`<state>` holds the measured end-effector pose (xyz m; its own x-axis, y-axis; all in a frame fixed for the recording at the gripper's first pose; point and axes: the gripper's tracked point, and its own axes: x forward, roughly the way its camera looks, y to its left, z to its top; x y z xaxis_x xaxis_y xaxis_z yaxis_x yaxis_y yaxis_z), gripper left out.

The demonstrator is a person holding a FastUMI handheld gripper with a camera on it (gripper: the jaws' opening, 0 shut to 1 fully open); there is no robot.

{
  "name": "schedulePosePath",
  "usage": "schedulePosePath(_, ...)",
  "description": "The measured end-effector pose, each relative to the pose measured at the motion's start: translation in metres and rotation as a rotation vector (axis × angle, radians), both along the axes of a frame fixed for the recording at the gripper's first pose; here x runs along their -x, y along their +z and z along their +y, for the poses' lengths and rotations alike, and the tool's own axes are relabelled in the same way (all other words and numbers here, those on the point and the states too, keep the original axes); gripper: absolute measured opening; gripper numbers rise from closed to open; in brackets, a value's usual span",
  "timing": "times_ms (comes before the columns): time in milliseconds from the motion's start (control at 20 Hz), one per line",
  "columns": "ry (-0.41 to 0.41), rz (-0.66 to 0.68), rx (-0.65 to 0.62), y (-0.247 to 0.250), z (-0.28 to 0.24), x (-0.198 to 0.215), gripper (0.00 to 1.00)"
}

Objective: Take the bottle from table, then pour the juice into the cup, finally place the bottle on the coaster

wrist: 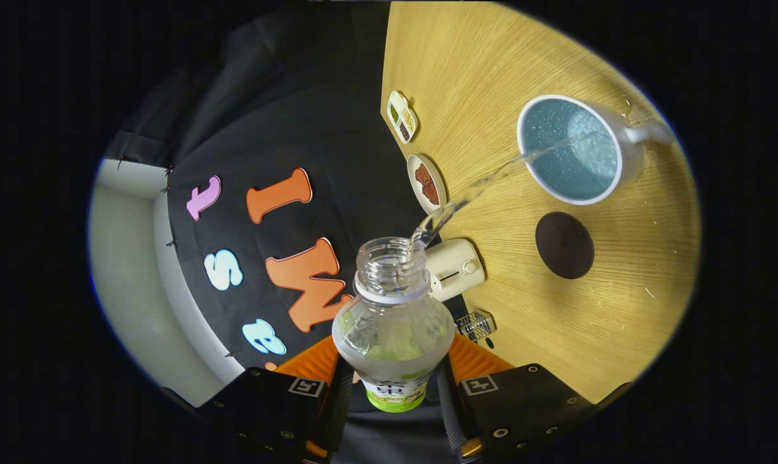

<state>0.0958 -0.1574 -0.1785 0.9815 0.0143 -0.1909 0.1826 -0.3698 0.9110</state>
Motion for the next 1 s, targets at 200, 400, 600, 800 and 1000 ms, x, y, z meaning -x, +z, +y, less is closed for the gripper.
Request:
schedulePosePath(200,-0.002,0.0,-0.009,0.0015,0.0012,-0.0015,0.62)
schedulePosePath(400,-0.004,-0.002,-0.035,0.0025,-0.0001,-0.0015,0.62)
schedulePosePath(600,-0.013,-0.005,-0.056,0.0045,-0.0031,-0.0007,0.62)
schedulePosePath(800,-0.021,-0.008,-0.075,0.0066,-0.0045,-0.0013,0.62)
schedulePosePath(1000,-0.026,-0.006,-0.097,0.0069,-0.0054,-0.001,0.62)
